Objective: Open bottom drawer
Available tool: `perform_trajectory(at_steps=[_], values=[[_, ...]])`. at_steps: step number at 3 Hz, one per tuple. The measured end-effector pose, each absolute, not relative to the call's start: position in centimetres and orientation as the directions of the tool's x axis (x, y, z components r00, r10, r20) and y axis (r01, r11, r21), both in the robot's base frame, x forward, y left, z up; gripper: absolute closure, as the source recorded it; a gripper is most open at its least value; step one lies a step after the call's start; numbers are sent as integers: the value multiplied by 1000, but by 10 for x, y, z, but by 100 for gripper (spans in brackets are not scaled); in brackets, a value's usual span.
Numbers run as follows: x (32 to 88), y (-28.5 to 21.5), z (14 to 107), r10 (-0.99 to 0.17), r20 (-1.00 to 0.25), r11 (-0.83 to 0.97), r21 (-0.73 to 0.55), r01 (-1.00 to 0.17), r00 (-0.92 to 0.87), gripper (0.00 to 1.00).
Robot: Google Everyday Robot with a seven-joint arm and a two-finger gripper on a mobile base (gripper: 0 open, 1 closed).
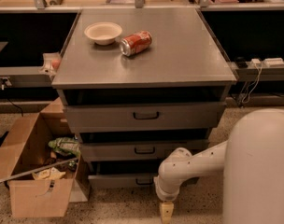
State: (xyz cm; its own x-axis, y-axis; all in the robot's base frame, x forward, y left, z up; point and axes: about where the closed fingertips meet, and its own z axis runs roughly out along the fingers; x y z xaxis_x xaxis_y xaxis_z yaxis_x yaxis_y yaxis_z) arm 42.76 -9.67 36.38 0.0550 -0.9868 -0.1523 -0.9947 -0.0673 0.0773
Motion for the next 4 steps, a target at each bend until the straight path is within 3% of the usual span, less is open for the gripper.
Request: perform_trajectory(at_steps=[1, 2, 4], values=[[449, -92, 299, -977, -212, -23, 67, -997, 9, 0], [449, -90, 248, -939, -326, 68, 143, -987, -112, 0], [450, -90, 218, -922, -365, 72, 169, -983, -130, 0]])
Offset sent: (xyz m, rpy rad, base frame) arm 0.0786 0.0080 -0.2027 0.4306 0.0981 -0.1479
